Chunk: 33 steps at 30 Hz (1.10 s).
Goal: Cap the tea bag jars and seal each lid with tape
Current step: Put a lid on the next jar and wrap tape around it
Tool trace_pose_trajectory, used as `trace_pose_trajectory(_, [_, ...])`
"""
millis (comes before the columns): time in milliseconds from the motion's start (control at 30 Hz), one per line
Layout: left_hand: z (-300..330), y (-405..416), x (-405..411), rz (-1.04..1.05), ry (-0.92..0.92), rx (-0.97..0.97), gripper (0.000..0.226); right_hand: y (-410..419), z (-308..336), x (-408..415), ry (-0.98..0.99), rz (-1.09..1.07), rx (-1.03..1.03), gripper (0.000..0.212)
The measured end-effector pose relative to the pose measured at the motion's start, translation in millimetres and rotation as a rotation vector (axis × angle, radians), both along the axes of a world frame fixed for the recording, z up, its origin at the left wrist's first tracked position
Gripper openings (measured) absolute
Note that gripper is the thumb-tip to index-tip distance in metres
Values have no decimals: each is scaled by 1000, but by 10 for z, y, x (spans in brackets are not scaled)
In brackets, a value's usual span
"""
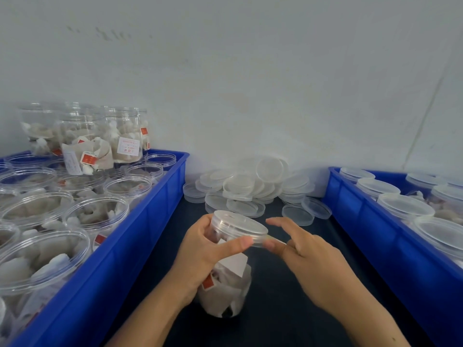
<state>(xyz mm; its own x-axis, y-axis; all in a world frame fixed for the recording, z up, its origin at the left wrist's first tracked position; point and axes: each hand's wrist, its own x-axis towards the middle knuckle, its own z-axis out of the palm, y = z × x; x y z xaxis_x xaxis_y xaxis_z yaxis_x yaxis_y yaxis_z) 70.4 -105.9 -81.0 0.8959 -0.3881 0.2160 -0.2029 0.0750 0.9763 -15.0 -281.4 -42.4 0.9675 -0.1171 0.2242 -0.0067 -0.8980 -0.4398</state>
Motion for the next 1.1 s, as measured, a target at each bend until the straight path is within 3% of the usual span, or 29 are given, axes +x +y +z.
trace_pose_trajectory(200, [-8, 29, 47, -73, 2, -5, 78, 36, -5, 5, -28, 21, -22, 47])
trace_pose_trajectory(400, [-75, -6, 46, -18, 43, -101, 87, 126, -63, 50, -41, 3, 13, 42])
trace_pose_trajectory(533, [-60, -54, -26, 50, -91, 10, 74, 142, -134, 69, -72, -31, 41, 41])
trace_pose_trajectory(633, [-53, -137, -115, 240, -247, 150, 107, 169, -171, 47, -115, -59, 55, 40])
trace_pose_trajectory(733, [-25, -185, -173, 376, -225, 193, 128, 256, -217, 35, -133, -37, 48, 45])
trace_pose_trajectory(900, [-6, -101, -60, 326, -132, 100, 90, 305, -191, -12, -126, 40, 23, 48])
trace_pose_trajectory(1100, [1, -13, 37, 275, -28, -7, 87, 296, -67, -111, -56, 34, 67, 56])
